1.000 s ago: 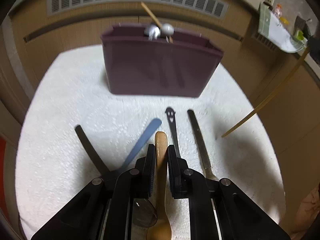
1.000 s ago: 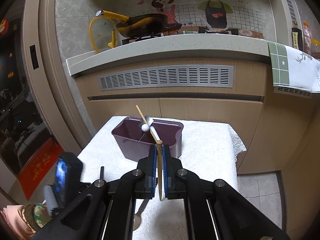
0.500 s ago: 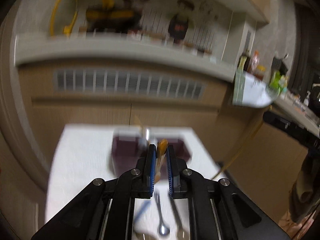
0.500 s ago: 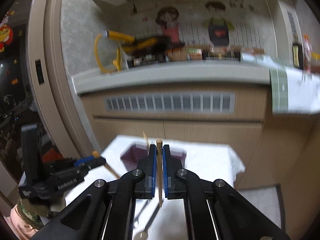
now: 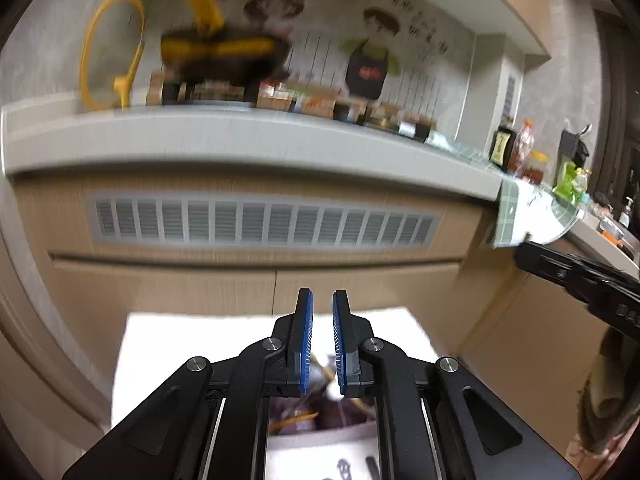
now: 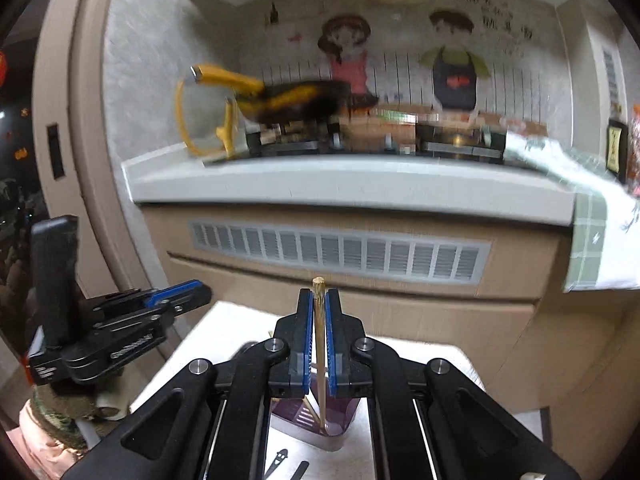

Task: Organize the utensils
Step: 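Carry the wooden spoon and chopstick over the caddy and open both grippers, then move the right gripper to the dark spoon while the left approaches the blue spoon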

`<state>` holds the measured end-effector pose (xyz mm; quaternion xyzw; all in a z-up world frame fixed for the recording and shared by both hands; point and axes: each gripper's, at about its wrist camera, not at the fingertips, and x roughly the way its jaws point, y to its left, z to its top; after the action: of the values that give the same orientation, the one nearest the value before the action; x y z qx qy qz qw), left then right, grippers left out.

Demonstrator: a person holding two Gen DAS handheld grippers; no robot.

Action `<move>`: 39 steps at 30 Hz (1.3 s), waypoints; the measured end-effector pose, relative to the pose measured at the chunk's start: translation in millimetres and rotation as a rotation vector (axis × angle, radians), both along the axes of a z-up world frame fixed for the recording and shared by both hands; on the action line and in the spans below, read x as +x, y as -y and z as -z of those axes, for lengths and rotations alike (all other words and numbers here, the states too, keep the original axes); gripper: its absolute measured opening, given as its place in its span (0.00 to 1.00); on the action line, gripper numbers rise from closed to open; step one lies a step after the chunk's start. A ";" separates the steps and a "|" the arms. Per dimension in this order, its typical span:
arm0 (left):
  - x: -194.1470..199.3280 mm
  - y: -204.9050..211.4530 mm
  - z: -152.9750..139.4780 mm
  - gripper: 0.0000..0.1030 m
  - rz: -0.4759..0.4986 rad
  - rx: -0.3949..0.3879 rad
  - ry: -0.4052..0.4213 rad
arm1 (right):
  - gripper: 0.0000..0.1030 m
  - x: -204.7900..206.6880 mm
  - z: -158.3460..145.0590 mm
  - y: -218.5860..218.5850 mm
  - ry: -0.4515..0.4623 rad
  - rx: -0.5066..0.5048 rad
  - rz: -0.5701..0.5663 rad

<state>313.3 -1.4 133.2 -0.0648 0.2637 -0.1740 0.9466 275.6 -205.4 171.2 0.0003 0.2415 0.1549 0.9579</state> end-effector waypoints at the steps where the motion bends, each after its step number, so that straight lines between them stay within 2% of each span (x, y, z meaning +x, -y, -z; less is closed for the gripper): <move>1: 2.0 -1.2 7.3 0.11 0.001 -0.001 -0.018 | 0.05 9.4 10.4 -1.7 -0.029 -0.001 -0.004; 6: 4.6 -6.1 56.5 0.13 0.017 0.009 -0.133 | 0.07 45.7 64.1 -9.2 -0.195 -0.018 -0.028; 8: 2.2 -7.8 74.0 0.20 0.016 0.019 -0.172 | 0.14 51.3 80.4 -9.8 -0.238 -0.031 -0.030; 10: -4.9 -9.4 89.3 0.41 0.015 0.024 -0.196 | 0.28 49.9 90.9 -8.5 -0.252 -0.046 -0.015; 12: -12.8 -10.9 102.0 0.49 0.010 0.030 -0.214 | 0.32 42.6 97.8 -5.4 -0.248 -0.064 0.003; 14: -21.9 -12.9 117.0 0.49 0.009 0.041 -0.242 | 0.36 33.1 103.6 -2.4 -0.247 -0.074 0.014; 16: -30.7 -14.0 129.7 0.50 0.010 0.044 -0.268 | 0.56 22.9 110.5 0.7 -0.251 -0.090 0.025; 18: -37.5 -15.9 140.1 0.52 0.005 0.047 -0.296 | 0.66 8.8 118.4 2.8 -0.244 -0.112 0.053; 20: -47.1 -17.1 151.2 0.57 0.002 0.059 -0.318 | 0.66 -3.5 127.4 2.4 -0.246 -0.134 0.058; 24: -69.9 -16.7 170.6 0.67 -0.014 0.113 -0.337 | 0.76 -23.7 152.9 -2.8 -0.284 -0.166 0.059; 27: -90.0 -17.8 186.3 0.69 -0.014 0.159 -0.358 | 0.81 -33.5 171.1 -11.8 -0.304 -0.206 0.069; 30: -104.7 -23.4 195.0 0.69 -0.016 0.162 -0.388 | 0.81 -44.3 195.8 -17.2 -0.347 -0.231 0.079; 33: -118.1 -32.0 200.9 0.75 -0.034 0.151 -0.409 | 0.83 -51.4 220.0 -20.9 -0.405 -0.228 0.072; 39: -133.0 -41.7 205.1 0.75 -0.045 0.141 -0.425 | 0.86 -57.5 251.1 -29.7 -0.481 -0.206 0.072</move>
<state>180.3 40.3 -71.9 -0.0396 0.4671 -0.1166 0.8756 218.1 -175.7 -79.9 -0.0520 0.4765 0.0907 0.8729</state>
